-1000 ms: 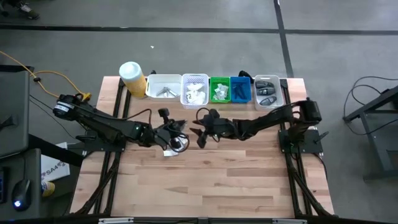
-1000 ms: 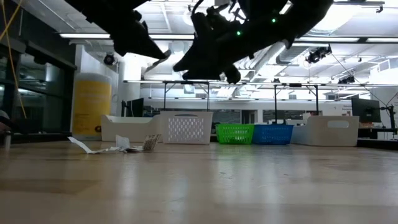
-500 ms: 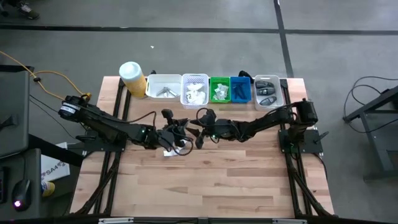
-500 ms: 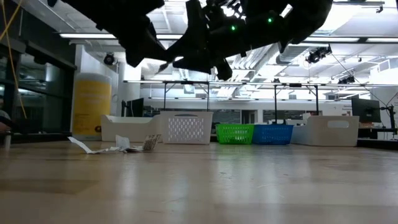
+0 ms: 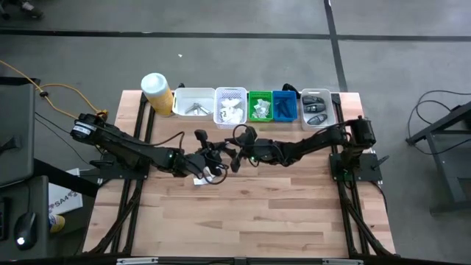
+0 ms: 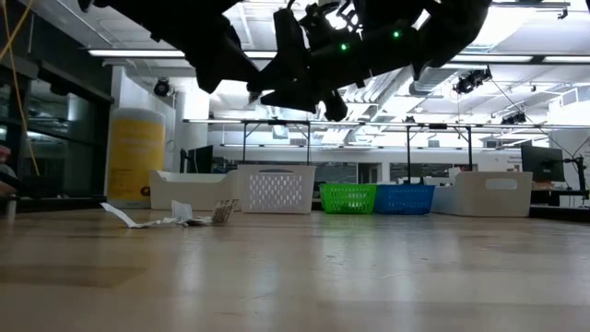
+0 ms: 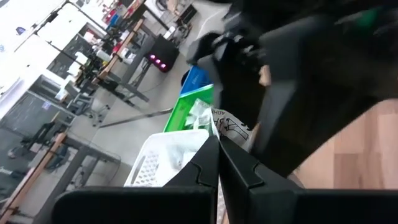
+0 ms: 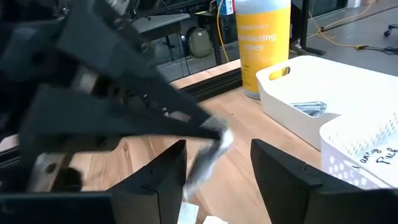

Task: Pick & Place Travel size toiletries
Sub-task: Put the white bandage into the green bin

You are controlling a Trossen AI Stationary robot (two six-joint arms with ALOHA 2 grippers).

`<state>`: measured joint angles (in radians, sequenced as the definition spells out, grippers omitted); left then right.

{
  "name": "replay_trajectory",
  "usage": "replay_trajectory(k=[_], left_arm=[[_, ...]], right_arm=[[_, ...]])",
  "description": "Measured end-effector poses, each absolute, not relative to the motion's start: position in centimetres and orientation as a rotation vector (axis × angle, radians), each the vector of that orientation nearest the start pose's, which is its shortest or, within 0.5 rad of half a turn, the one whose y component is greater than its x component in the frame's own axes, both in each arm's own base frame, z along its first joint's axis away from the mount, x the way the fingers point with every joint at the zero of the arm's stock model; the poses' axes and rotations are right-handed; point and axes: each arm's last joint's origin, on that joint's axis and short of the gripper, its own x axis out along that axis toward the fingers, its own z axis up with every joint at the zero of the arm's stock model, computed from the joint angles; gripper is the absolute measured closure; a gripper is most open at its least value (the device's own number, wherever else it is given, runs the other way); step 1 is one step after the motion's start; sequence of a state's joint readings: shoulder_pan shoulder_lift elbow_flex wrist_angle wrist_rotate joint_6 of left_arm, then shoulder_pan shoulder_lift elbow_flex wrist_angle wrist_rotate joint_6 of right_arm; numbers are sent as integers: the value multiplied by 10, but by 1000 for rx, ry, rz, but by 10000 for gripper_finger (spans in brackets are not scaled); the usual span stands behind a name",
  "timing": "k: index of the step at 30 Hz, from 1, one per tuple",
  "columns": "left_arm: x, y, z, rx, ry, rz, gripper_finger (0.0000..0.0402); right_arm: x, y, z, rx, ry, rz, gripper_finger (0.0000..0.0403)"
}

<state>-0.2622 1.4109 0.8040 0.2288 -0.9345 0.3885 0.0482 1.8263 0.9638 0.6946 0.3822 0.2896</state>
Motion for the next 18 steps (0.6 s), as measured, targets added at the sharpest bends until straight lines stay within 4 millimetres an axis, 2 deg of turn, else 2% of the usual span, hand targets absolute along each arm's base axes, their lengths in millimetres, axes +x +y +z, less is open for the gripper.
replay_trajectory(k=[3, 6, 12, 18], left_arm=[[289, -54, 243, 579, 434, 592, 401], [289, -53, 243, 580, 436, 592, 401], [289, -53, 243, 582, 439, 591, 401], [289, -53, 243, 583, 442, 589, 368]], right_arm=[[385, 6, 196, 257, 120, -337, 243], [385, 6, 195, 255, 123, -336, 272], [385, 7, 193, 249, 155, -320, 383], [384, 7, 191, 244, 182, -324, 399]])
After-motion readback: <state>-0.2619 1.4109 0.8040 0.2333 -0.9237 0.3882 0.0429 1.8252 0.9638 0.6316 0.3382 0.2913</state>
